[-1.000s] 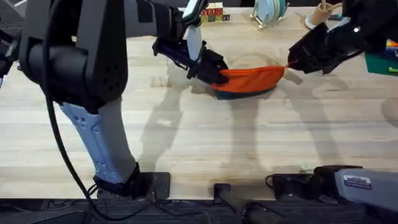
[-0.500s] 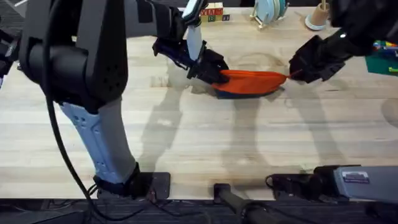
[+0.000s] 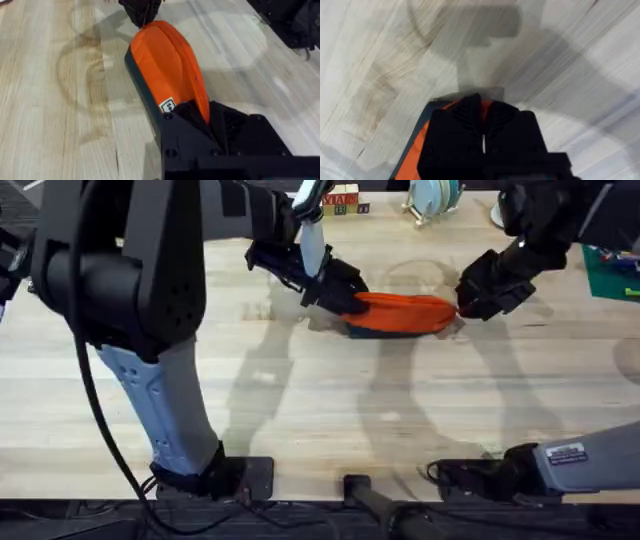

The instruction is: Unzip the bag, pick up the pens from the table one at a time and place them inside, then zip the bag closed.

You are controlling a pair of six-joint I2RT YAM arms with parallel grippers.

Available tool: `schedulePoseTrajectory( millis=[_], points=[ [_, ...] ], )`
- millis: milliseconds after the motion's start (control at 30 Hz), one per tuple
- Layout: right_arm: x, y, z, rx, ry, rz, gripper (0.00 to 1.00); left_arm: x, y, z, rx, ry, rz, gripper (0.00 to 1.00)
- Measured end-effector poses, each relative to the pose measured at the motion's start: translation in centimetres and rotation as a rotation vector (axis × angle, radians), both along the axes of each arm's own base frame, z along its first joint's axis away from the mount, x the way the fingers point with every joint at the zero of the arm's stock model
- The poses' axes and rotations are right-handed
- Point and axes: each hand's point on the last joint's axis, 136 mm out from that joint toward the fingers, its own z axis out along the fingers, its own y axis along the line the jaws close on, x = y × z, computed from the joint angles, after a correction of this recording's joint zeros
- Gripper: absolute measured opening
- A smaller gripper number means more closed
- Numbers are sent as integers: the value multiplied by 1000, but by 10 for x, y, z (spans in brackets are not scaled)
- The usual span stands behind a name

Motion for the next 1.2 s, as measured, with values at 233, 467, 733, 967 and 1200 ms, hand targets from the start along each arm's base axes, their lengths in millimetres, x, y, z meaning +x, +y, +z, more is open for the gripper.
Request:
schedulePoseTrajectory(
  millis=[233,467,733,967,1200],
  points=[
    [1,-4,12,-23,-34,1,33,0,0,0,1,3,1,43],
    [2,-23,63,-110,-171,52,778,5,11,-2,14,16,29,43],
    [1,12,125,-45,-357,444,996,7,15,-2,19,15,40,43],
    [-9,34,142,-32,-419,712,996,7,15,-3,20,15,40,59],
    [-10,38,143,-34,-428,776,996,7,13,2,-6,29,44,979]
  ],
)
